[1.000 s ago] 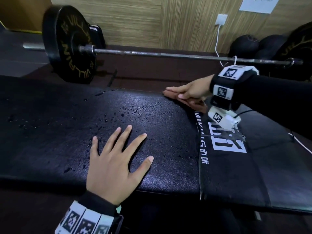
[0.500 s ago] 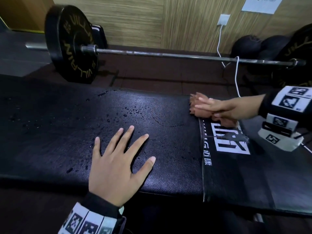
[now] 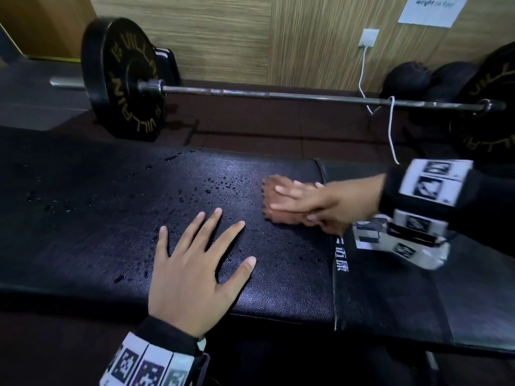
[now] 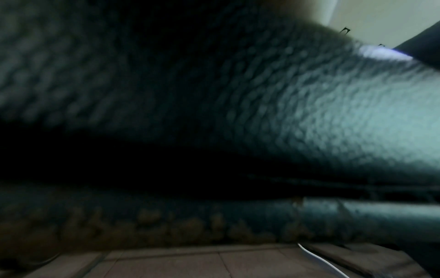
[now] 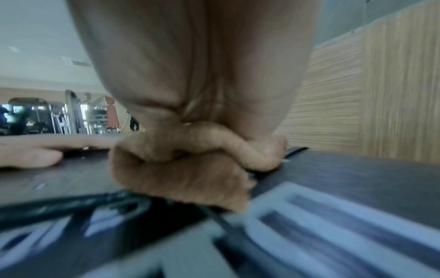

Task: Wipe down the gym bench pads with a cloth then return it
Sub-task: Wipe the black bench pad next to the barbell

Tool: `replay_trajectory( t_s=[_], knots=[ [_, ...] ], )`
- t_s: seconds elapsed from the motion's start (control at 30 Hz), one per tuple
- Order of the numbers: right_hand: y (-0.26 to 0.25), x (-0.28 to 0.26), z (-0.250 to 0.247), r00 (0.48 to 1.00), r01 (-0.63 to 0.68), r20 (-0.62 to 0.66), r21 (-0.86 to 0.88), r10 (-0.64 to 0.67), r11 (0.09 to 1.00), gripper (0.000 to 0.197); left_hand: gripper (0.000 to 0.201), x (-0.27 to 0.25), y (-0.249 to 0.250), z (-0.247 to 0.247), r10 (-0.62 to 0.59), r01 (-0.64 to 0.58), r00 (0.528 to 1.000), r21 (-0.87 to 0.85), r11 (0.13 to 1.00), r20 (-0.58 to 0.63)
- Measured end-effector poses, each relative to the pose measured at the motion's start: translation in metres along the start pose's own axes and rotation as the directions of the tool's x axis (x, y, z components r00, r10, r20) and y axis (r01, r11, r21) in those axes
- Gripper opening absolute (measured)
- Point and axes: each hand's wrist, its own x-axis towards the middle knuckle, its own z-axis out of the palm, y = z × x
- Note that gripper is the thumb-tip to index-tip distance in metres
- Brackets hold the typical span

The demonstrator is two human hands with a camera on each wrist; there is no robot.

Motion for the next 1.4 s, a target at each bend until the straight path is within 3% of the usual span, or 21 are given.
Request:
replay_trajectory(
  t_s=[0.07,0.17,0.3,0.37,0.47,0.53,0.63,0.7,0.9,1.03,1.2,1.3,1.4],
  knots=[
    [0.016,-0.024,0.006,1.0,-0.028,0.012,-0.02,0.028,0.999,0.057,0.058,0.0,0.0,0.0,-0.002,0.002,1.0,0.0,1.0,0.003],
    [0.042,-0.048,-0.001,0.982,-0.182,0.059,0.057,0.178,0.982,0.061,0.058,0.001,0.0,0.0,-0.007,0.007,1.0,-0.002,1.0,0.01],
    [0.044,-0.036,-0.017,0.946,-0.214,-0.182,0.265,0.267,0.94,0.061,0.058,0.002,0.0,0.0,-0.006,0.005,1.0,0.004,1.0,0.008],
    [0.037,-0.016,-0.023,0.921,-0.259,-0.228,0.242,0.314,0.935,0.057,0.057,0.001,0.0,0.0,-0.004,0.004,1.0,0.002,1.0,0.005],
    [0.017,0.012,-0.024,0.877,-0.213,-0.375,0.26,0.302,0.942,0.051,0.057,0.001,0.001,-0.001,-0.007,0.007,1.0,0.002,1.0,-0.004],
    [0.006,0.024,-0.021,0.879,-0.206,-0.398,0.181,0.263,0.962,0.051,0.057,0.001,0.001,-0.001,-0.007,0.007,1.0,0.001,1.0,-0.013],
    [-0.007,0.02,-0.019,0.926,-0.291,-0.266,-0.052,0.268,0.955,0.055,0.058,0.001,0.0,0.0,0.004,-0.005,1.0,-0.012,1.0,-0.023],
    [-0.016,0.004,-0.013,0.95,-0.273,-0.187,-0.106,0.25,0.956,0.056,0.057,-0.001,-0.001,0.0,0.007,-0.009,0.999,-0.035,0.999,-0.044],
    [-0.039,-0.046,0.044,0.946,-0.179,-0.272,0.006,0.174,0.984,0.057,0.049,-0.008,-0.008,-0.003,0.037,-0.055,0.986,-0.109,0.992,-0.163],
    [-0.064,-0.07,0.082,0.917,-0.164,-0.348,0.115,0.194,0.98,0.055,0.046,-0.013,-0.02,-0.009,0.035,-0.045,0.986,-0.064,0.997,-0.161],
    [-0.094,-0.076,0.117,0.836,-0.264,-0.468,0.116,0.287,0.957,0.052,0.052,-0.015,-0.045,-0.015,-0.028,0.034,0.994,0.051,0.998,-0.109],
    [-0.109,-0.061,0.134,0.716,-0.361,-0.569,0.194,0.404,0.912,0.048,0.057,-0.019,-0.063,-0.017,-0.134,0.142,0.986,0.069,0.988,-0.1],
    [-0.121,-0.04,0.134,0.572,-0.419,-0.651,0.291,0.499,0.86,0.051,0.058,-0.021,-0.067,-0.014,-0.147,0.158,0.98,0.075,0.985,-0.134]
  ],
)
